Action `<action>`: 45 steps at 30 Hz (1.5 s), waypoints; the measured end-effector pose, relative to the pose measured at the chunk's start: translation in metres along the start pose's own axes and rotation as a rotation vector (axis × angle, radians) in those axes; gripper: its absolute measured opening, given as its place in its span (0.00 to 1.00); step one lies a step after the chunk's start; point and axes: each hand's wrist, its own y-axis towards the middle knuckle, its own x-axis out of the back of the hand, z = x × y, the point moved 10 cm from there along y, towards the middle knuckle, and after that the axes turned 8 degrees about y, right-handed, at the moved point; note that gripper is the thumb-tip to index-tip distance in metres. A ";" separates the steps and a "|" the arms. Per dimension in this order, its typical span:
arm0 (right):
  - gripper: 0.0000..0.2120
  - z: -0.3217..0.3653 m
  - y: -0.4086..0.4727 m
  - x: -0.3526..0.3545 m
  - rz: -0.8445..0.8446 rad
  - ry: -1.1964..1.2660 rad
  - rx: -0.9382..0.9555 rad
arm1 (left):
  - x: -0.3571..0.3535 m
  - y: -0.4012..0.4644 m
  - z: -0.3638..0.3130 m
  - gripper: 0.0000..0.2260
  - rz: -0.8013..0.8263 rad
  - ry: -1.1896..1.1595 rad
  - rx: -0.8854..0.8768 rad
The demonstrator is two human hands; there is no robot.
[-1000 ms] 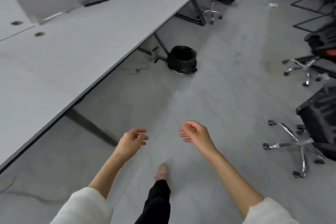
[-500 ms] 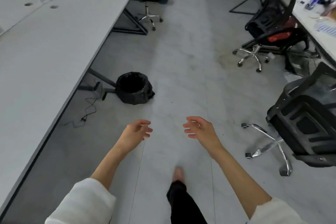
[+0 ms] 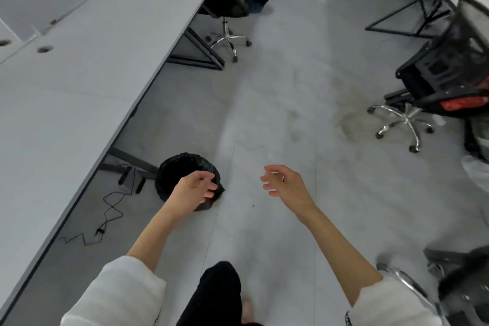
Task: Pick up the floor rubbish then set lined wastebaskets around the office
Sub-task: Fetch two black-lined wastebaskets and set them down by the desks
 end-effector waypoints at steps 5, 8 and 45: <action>0.07 0.052 0.124 0.005 0.008 -0.018 0.009 | 0.017 0.116 -0.049 0.09 -0.004 -0.053 0.022; 0.06 0.102 0.216 0.008 -0.002 -0.015 0.020 | 0.043 0.208 -0.098 0.08 -0.031 -0.092 0.001; 0.09 0.742 1.333 0.173 0.023 -0.071 0.242 | 0.322 1.237 -0.850 0.09 -0.343 -0.138 -0.373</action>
